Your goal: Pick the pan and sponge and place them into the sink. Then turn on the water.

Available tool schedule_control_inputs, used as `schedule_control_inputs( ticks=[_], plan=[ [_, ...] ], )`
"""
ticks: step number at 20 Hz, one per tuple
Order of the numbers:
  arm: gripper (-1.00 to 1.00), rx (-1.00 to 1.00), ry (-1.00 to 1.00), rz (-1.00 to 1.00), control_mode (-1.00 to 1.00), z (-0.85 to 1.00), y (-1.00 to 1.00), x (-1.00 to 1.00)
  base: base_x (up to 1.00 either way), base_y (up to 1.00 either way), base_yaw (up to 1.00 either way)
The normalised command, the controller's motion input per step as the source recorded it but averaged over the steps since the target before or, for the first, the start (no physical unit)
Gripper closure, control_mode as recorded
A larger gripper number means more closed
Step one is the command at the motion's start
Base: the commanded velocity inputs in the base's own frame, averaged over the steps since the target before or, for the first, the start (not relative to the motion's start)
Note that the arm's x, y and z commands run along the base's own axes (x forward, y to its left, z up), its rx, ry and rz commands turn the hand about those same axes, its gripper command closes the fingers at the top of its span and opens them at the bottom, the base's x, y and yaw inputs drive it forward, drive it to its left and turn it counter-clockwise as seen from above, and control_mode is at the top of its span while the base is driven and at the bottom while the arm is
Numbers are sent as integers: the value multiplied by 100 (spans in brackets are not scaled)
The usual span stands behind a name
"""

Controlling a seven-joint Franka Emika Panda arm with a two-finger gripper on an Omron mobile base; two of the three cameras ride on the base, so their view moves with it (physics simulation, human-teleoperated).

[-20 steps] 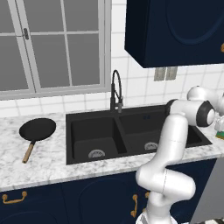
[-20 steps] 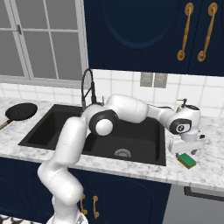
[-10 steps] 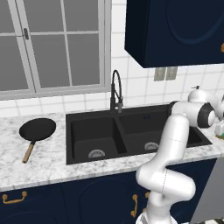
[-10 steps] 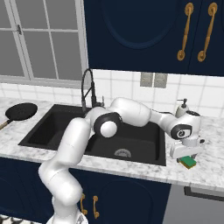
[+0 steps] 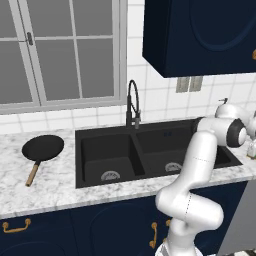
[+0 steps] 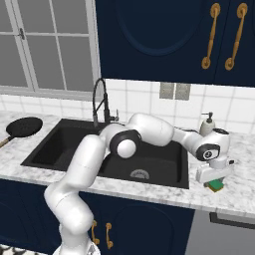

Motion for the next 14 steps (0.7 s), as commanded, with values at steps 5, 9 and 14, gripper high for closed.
schedule_control_inputs(
  ticks=[5, 9, 14],
  plan=[
    [100, 0, 0, 0, -100, 0, 0, 0, 0, 0, 0],
    [100, 0, 0, 0, -100, 0, 0, 0, 0, 0, 0],
    [100, 0, -2, 0, -100, 29, 19, -18, 0, 0, 0]
  ],
)
